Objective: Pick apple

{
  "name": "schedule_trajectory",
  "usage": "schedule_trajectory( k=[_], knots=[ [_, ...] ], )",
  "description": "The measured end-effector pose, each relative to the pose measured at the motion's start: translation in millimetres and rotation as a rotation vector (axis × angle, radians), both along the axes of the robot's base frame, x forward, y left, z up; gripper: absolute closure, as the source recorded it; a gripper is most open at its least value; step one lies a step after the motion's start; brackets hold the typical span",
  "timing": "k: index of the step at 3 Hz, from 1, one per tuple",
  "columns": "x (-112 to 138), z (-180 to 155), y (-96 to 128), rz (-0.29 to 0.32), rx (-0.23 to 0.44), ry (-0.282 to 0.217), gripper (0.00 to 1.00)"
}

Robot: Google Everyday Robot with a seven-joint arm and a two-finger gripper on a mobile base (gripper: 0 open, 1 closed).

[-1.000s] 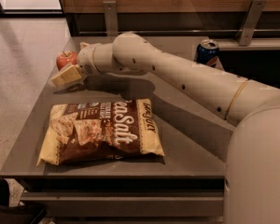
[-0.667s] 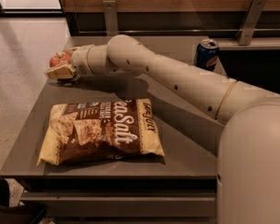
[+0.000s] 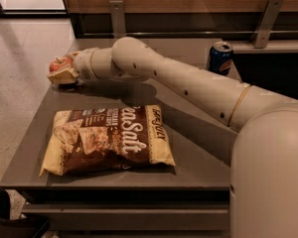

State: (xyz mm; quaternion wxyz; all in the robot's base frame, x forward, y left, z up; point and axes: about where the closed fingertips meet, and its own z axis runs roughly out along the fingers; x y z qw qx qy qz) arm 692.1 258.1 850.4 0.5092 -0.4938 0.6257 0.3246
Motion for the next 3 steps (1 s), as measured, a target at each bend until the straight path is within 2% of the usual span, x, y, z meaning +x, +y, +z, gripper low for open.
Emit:
schedule_trajectory(
  k=[1,2,3],
  knots=[
    [-0.6,-0.2,1.2,0.002,0.000,0.000,1.00],
    [-1.2,24.0,1.3,0.037,0.040,-0.032,1.00],
    [-3.9,65.8,-5.1,0.063,0.063,-0.094,1.00]
  ],
)
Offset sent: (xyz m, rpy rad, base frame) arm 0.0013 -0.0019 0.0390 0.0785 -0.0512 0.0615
